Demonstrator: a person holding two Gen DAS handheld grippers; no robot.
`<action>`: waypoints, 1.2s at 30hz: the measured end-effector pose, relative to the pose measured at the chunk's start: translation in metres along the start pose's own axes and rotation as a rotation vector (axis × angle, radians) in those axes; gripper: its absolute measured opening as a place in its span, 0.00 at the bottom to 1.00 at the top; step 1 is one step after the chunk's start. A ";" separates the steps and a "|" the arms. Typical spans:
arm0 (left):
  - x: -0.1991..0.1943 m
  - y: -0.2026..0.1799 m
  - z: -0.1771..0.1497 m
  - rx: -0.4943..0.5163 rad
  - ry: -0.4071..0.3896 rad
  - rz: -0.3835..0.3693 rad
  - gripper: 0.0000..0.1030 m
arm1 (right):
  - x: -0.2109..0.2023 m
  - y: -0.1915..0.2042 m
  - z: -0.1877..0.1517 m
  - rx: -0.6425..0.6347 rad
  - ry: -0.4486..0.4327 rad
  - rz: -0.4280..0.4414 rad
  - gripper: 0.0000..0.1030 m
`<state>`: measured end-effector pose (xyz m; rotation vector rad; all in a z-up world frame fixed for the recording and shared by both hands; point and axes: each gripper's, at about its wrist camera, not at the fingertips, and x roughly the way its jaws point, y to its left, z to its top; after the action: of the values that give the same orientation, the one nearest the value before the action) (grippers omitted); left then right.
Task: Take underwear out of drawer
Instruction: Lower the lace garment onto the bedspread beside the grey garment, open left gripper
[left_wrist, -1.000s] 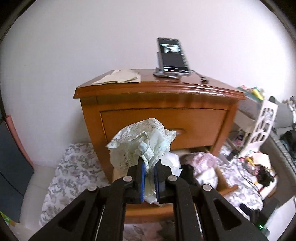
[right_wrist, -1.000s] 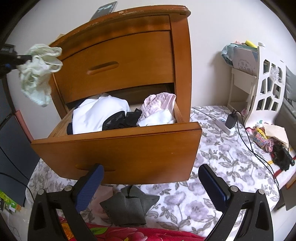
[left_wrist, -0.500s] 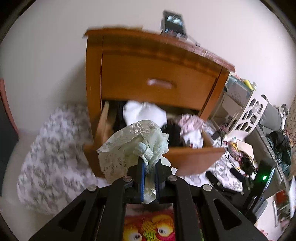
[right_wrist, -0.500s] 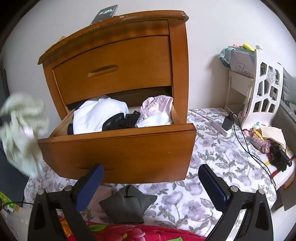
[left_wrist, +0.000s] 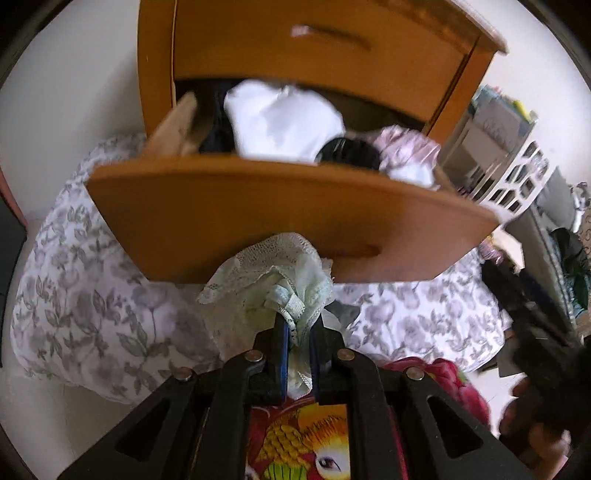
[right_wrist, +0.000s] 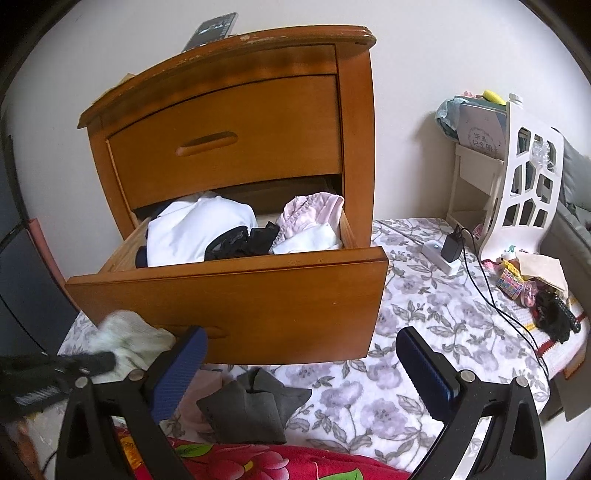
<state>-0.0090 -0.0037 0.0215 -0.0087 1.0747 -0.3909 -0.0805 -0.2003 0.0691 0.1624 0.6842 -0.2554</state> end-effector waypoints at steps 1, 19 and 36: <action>0.007 0.000 -0.001 -0.001 0.016 0.003 0.10 | 0.000 0.000 0.000 0.000 0.000 0.000 1.00; 0.035 -0.008 0.004 0.042 0.074 0.066 0.40 | 0.004 0.001 -0.002 -0.008 0.016 0.002 1.00; 0.007 0.016 0.007 -0.029 -0.058 0.164 0.85 | 0.006 0.003 -0.003 -0.022 0.027 0.001 1.00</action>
<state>0.0049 0.0072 0.0161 0.0424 1.0156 -0.2256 -0.0770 -0.1982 0.0625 0.1458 0.7135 -0.2452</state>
